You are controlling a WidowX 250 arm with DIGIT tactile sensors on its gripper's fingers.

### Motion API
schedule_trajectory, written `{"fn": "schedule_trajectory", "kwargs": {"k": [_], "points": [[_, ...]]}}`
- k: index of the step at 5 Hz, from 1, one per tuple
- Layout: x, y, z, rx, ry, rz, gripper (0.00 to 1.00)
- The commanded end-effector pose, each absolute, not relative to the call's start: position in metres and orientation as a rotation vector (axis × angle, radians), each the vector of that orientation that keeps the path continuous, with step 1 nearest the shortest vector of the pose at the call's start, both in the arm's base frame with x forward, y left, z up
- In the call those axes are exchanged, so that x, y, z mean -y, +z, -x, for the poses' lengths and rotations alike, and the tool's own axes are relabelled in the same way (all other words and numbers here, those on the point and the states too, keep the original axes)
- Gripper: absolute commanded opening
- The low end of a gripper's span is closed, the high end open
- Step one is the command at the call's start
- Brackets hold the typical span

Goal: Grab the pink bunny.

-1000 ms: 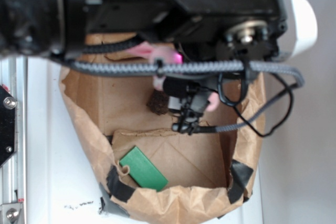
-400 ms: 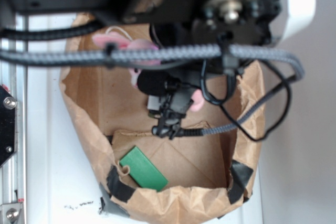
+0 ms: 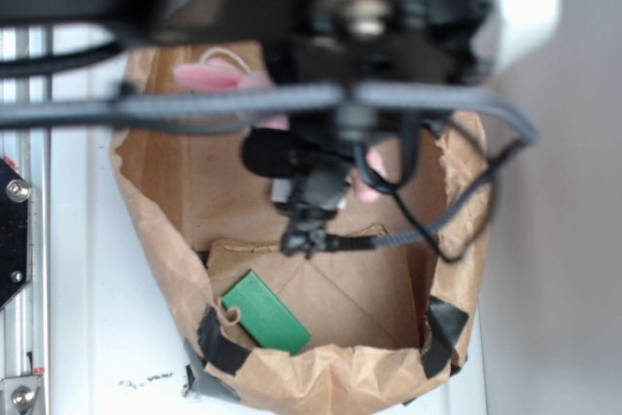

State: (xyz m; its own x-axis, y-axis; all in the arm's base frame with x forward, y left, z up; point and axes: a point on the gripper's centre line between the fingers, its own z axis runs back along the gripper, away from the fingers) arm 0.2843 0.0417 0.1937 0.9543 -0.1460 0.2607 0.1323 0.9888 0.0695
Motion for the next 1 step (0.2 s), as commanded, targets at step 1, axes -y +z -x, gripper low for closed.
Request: {"fn": "schedule_trajectory", "kwargs": {"k": [1], "points": [[-0.0378,0.2245,-0.2784,0.344,-0.162,-0.069,0.00]]}}
